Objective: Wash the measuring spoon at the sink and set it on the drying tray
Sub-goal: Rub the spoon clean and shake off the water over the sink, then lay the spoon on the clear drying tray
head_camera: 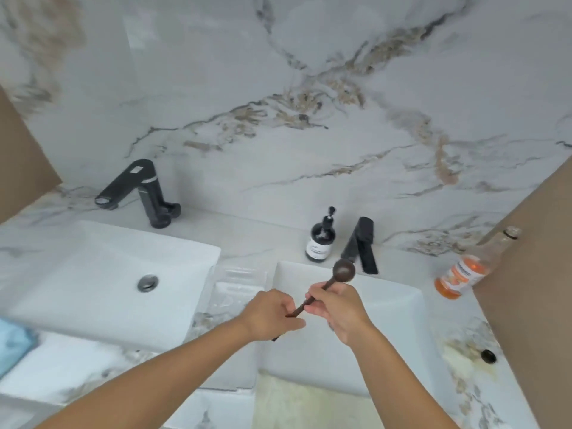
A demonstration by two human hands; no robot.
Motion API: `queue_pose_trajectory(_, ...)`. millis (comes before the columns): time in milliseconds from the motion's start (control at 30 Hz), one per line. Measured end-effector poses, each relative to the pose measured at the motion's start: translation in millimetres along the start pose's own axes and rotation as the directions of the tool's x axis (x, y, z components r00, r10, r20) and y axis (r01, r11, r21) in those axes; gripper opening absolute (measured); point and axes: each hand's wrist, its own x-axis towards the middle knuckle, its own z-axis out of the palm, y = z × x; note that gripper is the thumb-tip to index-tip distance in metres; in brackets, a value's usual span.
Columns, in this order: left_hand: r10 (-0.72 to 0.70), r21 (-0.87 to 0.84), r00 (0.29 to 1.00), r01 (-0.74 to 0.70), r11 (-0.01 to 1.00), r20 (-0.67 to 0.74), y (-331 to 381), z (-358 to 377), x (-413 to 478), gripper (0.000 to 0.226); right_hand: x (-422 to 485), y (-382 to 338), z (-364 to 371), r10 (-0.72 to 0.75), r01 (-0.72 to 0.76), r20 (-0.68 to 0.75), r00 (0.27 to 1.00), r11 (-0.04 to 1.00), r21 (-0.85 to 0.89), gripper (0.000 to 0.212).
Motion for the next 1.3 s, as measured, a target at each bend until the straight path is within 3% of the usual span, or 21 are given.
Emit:
queue_pose_trajectory(100, -0.103, -0.251, 0.989, 0.126, 0.960, 0.103, -28, -28, -20, 0.013, 6, 3, 50, 0.024, -0.009, 0.165, 0.986, 0.996, -0.091, 0.014)
queue_pose_trajectory(200, -0.154, -0.306, 0.977, 0.194, 0.932, 0.149, -59, -52, -35, 0.006, 18, 14, 92, 0.129, -0.097, 0.246, 0.961, 0.986, -0.137, 0.018)
queue_pose_trajectory(300, -0.276, -0.247, 0.957, 0.289, 0.925, 0.086, -86, -61, -37, 0.015, 33, 38, 123, 0.173, -0.141, 0.151, 0.973, 0.969, -0.202, 0.012)
queue_pose_trajectory(400, -0.327, -0.033, 0.943, 0.325, 0.945, -0.056, -110, -53, -30, 0.027, 44, 63, 145, 0.193, -0.173, 0.019, 0.981, 0.914, -0.368, 0.019)
queue_pose_trajectory(567, -0.424, -0.001, 0.905, 0.425, 0.905, 0.027, -132, -28, -14, 0.019, 54, 87, 157, 0.172, -0.171, -0.049, 0.984, 0.830, -0.530, 0.021)
queue_pose_trajectory(633, -0.408, 0.078, 0.913, 0.406, 0.911, 0.019, -138, -22, -4, 0.035, 58, 94, 156, 0.155, -0.165, -0.066, 0.986, 0.800, -0.577, 0.008)
queue_pose_trajectory(700, -0.396, 0.149, 0.918, 0.392, 0.908, -0.004, -140, -17, 4, 0.049, 63, 98, 155, 0.143, -0.168, -0.089, 0.986, 0.787, -0.594, 0.012)
queue_pose_trajectory(833, -0.409, 0.271, 0.912, 0.390, 0.880, 0.015, -146, -8, 14, 0.049, 67, 101, 157, 0.128, -0.162, -0.099, 0.987, 0.749, -0.642, 0.010)
queue_pose_trajectory(1300, -0.493, 0.251, 0.870, 0.476, 0.843, 0.005, -148, -9, 17, 0.047, 72, 104, 157, 0.121, -0.146, -0.086, 0.989, 0.701, -0.698, 0.011)
